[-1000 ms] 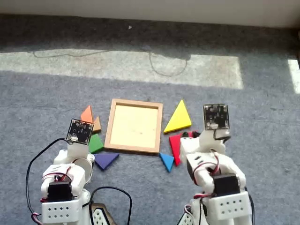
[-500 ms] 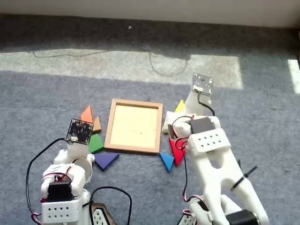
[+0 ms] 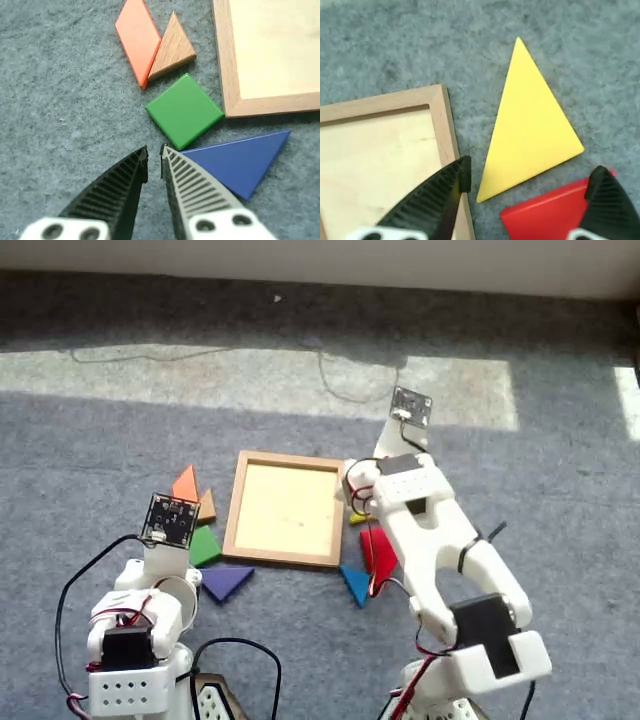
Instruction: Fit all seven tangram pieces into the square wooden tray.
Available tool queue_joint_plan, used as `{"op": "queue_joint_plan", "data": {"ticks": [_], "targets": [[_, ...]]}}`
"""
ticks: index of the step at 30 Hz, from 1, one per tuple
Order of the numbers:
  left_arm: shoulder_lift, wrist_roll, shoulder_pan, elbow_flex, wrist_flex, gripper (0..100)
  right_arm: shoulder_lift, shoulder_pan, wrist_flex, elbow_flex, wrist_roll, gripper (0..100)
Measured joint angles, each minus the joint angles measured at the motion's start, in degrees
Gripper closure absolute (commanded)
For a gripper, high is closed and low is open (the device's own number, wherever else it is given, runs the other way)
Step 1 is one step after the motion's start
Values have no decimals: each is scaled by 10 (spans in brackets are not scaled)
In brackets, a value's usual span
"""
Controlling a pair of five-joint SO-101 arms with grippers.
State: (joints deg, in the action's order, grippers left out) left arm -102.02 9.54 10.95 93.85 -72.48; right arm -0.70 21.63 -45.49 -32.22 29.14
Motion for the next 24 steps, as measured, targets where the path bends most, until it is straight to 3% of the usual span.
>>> {"op": "queue_joint_plan", "data": {"ticks": [24], "targets": [[0,0,0,0,0,919,106,-29,6,68,0,649]]}}
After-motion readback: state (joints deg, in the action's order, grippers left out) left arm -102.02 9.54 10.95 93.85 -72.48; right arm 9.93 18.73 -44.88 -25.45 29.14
